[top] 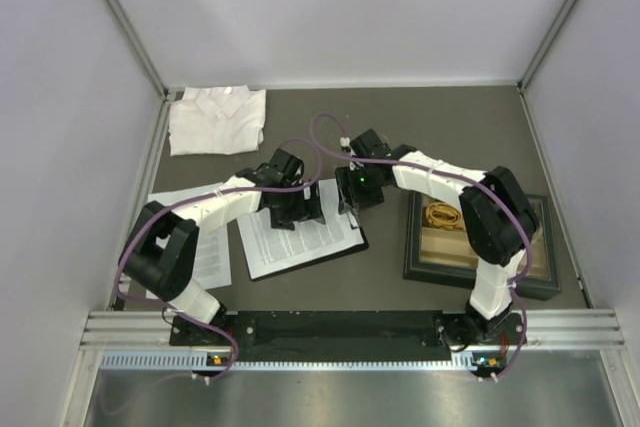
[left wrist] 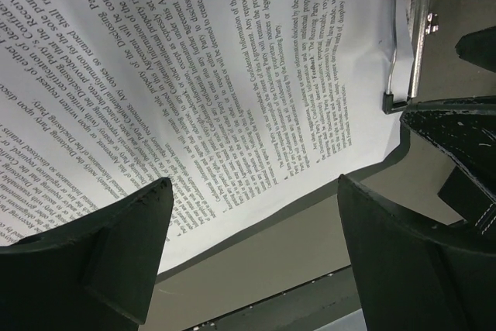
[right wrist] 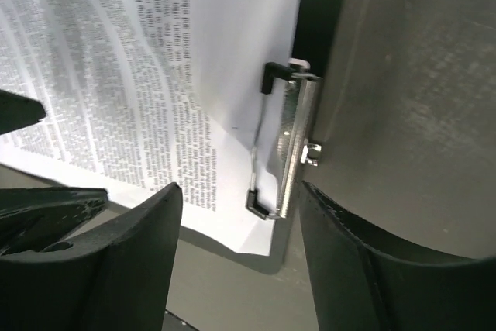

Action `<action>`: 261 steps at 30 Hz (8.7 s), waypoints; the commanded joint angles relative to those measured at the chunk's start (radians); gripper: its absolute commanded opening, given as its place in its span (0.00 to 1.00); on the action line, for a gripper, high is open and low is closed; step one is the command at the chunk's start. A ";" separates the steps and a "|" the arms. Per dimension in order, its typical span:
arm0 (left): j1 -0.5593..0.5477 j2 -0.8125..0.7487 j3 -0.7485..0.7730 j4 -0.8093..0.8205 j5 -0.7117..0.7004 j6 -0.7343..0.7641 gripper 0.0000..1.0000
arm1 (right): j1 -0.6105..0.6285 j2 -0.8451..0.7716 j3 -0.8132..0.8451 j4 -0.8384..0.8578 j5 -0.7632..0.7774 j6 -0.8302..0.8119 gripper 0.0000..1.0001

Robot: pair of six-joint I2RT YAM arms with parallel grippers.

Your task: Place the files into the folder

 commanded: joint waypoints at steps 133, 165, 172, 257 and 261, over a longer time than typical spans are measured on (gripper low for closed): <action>1.177 -0.423 -0.540 -0.010 0.098 -0.299 0.92 | 0.477 0.724 0.830 0.138 0.038 0.457 0.58; 1.144 -0.478 -0.356 -0.056 0.109 -0.085 0.86 | 0.443 0.526 0.701 0.133 0.149 0.143 0.72; 1.142 -0.406 -0.327 -0.001 0.057 -0.137 0.83 | 0.457 0.561 0.772 0.116 0.169 0.146 0.66; 1.092 -0.460 -0.345 0.025 0.187 -0.127 0.83 | 0.348 0.571 0.646 0.430 -0.219 0.292 0.00; 0.949 -0.564 -0.249 0.036 0.126 -0.073 0.84 | 0.343 0.509 0.721 0.119 -0.222 0.028 0.00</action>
